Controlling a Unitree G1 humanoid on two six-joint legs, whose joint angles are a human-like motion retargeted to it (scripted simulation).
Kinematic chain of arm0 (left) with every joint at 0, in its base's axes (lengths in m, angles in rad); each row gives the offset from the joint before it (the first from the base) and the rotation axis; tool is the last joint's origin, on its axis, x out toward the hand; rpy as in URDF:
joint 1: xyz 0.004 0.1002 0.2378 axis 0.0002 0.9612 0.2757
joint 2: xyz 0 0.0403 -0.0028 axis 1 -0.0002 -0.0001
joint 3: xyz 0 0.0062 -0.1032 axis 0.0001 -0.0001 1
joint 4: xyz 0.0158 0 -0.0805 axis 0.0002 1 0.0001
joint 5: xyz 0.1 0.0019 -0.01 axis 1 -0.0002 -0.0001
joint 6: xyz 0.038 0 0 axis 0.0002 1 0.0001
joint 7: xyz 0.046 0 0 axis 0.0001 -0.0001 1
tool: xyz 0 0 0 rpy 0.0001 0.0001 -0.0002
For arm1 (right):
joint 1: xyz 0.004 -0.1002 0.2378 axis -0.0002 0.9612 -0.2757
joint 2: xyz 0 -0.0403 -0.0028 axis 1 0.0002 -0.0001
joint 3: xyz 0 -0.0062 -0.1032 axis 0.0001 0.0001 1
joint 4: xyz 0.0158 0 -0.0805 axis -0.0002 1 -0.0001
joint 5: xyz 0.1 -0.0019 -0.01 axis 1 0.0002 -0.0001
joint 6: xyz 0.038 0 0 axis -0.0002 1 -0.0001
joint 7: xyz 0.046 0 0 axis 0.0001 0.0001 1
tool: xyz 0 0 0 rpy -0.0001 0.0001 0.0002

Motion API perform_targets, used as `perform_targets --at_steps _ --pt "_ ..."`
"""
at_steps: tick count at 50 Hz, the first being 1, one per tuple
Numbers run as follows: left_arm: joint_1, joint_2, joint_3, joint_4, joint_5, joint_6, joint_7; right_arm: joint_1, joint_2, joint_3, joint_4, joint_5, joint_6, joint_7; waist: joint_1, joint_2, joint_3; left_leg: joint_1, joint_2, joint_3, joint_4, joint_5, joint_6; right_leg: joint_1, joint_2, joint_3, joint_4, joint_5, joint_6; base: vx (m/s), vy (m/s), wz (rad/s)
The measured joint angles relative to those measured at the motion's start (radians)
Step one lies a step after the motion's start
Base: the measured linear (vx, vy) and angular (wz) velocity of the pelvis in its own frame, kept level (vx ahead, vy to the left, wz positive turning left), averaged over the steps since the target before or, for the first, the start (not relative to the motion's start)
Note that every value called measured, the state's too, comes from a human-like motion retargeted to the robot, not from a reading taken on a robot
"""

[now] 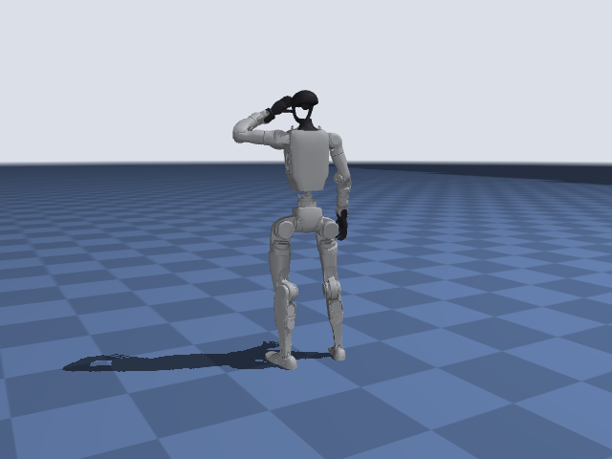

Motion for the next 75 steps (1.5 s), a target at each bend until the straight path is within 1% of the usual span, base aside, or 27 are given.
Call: perform_targets --at_steps 8,11,13,15,18,20,23,25,29,35,38,43,45,47,52,61,66,69,75 --pt "0.095 -0.025 0.057 0.054 -0.023 0.004 0.011 -0.001 0.027 -0.007 0.003 0.0 -0.001 -0.013 0.006 -0.017 0.007 0.002 0.0 0.001 0.0 -0.002 -0.001 0.001 0.0 0.001 0.0 -0.003 -0.003 0.0 0.0 0.0" --pt "0.186 -0.054 0.111 0.083 -0.045 0.006 0.004 -0.002 0.042 -0.017 0.006 -0.001 0.001 -0.02 0.012 -0.026 0.011 0.003 0.0 0.001 0.0 -0.003 -0.002 0.002 0.0 0.002 0.001 -0.005 -0.005 0.0 0.0 0.0" --pt "0.284 -0.086 0.178 0.1 -0.069 0.007 -0.011 -0.009 0.049 -0.029 0.01 -0.002 0.004 -0.026 0.017 -0.029 0.015 0.004 -0.001 0.002 -0.001 -0.003 -0.002 0.002 0.0 0.003 0.002 -0.007 -0.007 0.0 0.0 0.0" --pt "0.409 -0.131 0.26 0.118 -0.099 0.008 -0.037 -0.014 0.054 -0.043 0.015 -0.003 0.007 -0.032 0.022 -0.03 0.019 0.005 -0.001 0.002 -0.001 -0.004 -0.003 0.002 -0.001 0.004 0.003 -0.008 -0.008 0.0 0.0 0.0" --pt "0.629 -0.231 0.386 0.155 -0.154 0.011 -0.097 -0.02 0.058 -0.059 0.019 -0.005 0.009 -0.037 0.027 -0.028 0.024 0.006 -0.002 0.003 -0.001 -0.005 -0.003 0.002 -0.001 0.005 0.004 -0.011 -0.009 0.0 0.0 0.0" --pt "0.776 -0.318 0.455 0.191 -0.201 0.016 -0.152 -0.025 0.059 -0.063 0.021 -0.007 0.009 -0.037 0.027 -0.025 0.026 0.007 -0.002 0.003 -0.001 -0.006 -0.003 0.002 -0.002 0.006 0.005 -0.012 -0.009 0.0 0.0 0.0" --pt "0.961 -0.466 0.51 0.281 -0.283 0.037 -0.253 -0.032 0.062 -0.061 0.024 -0.01 0.011 -0.034 0.023 -0.024 0.029 0.007 -0.004 0.003 -0.001 -0.008 -0.002 0.002 -0.003 0.006 0.006 -0.015 -0.008 0.0 0.0 0.0" --pt "1.052 -0.562 0.515 0.366 -0.34 0.059 -0.319 -0.036 0.066 -0.06 0.025 -0.011 0.011 -0.035 0.021 -0.026 0.03 0.006 -0.005 0.003 -0.001 -0.008 -0.001 0.002 -0.004 0.006 0.006 -0.016 -0.007 0.0 0.0 0.0" --pt "1.174 -0.731 0.471 0.583 -0.433 0.11 -0.411 -0.038 0.08 -0.058 0.026 -0.008 0.006 -0.045 0.022 -0.037 0.032 0.005 -0.007 0.003 0.0 -0.01 0.001 0.001 -0.006 0.006 0.006 -0.019 -0.004 0.0 0.0 0.0" --pt "1.263 -0.931 0.378 1.003 -0.564 0.185 -0.496 -0.053 0.093 -0.055 0.04 0.008 -0.007 -0.069 0.023 -0.051 0.034 0.005 -0.009 0.004 -0.002 -0.012 0.005 0.0 -0.009 0.007 0.006 -0.023 -0.001 0.0 0.0 0.0" --pt "1.272 -0.998 0.353 1.25 -0.535 0.215 -0.487 -0.063 0.096 -0.052 0.052 0.0 -0.016 -0.073 0.021 -0.056 0.035 0.006 -0.01 0.006 -0.003 -0.012 0.006 -0.001 -0.009 0.009 0.006 -0.025 0.001 0.0 0.0 0.0" --pt "1.272 -1.086 0.338 1.634 -0.394 0.257 -0.407 -0.078 0.097 -0.049 0.07 -0.051 -0.027 -0.071 0.018 -0.061 0.036 0.008 -0.01 0.01 -0.005 -0.014 0.007 -0.004 -0.008 0.013 0.008 -0.029 0.006 0.0 0.0 0.0" --pt "1.279 -1.121 0.346 1.742 -0.342 0.275 -0.379 -0.081 0.097 -0.047 0.072 -0.082 -0.029 -0.066 0.019 -0.061 0.036 0.009 -0.01 0.012 -0.005 -0.015 0.008 -0.009 -0.008 0.013 0.019 -0.033 0.009 0.0 0.0 0.0" --pt "1.296 -1.149 0.348 1.795 -0.327 0.287 -0.357 -0.086 0.096 -0.039 0.072 -0.106 -0.025 -0.069 0.018 -0.062 0.038 0.009 -0.011 0.011 -0.007 -0.015 0.007 -0.006 -0.008 0.015 0.011 -0.032 0.009 0.0 0.0 0.0" --pt "1.367 -1.198 0.329 1.787 -0.316 0.281 -0.345 -0.093 0.095 -0.008 0.069 -0.144 -0.026 -0.075 0.023 -0.063 0.042 0.01 -0.012 0.009 -0.009 -0.015 0.008 -0.005 -0.009 0.012 0.012 -0.034 0.011 0.0 0.0 0.0" --pt "1.406 -1.222 0.3 1.764 -0.262 0.273 -0.36 -0.089 0.104 0.011 0.075 -0.149 -0.04 -0.07 0.027 -0.062 0.034 -0.007 -0.01 -0.008 0.018 -0.024 0.003 0.002 -0.015 -0.01 0.012 -0.041 0.012 0.0 0.0 0.06" --pt "1.389 -1.212 0.304 1.754 -0.265 0.272 -0.353 -0.092 0.103 0.013 0.071 -0.151 -0.035 -0.067 0.033 -0.058 0.032 0.001 -0.016 -0.019 -0.006 -0.013 0.005 0.005 -0.017 -0.016 0.01 -0.042 0.01 0.0 0.0 0.05" --pt "1.398 -1.204 0.307 1.741 -0.223 0.26 -0.364 -0.081 0.102 0.017 0.068 -0.145 -0.056 -0.065 0.013 -0.055 0.021 -0.038 -0.003 -0.024 0.076 -0.047 -0.003 0.014 -0.022 -0.036 0.009 -0.046 0.012 0.01 0.01 0.3" --pt "1.39 -1.179 0.293 1.714 -0.171 0.257 -0.377 -0.084 0.096 0.019 0.07 -0.142 -0.06 -0.055 0.004 -0.049 0.011 -0.045 -0.003 -0.028 0.085 -0.051 -0.003 0.013 -0.024 -0.04 0.009 -0.047 0.012 0.0 0.0 0.0"
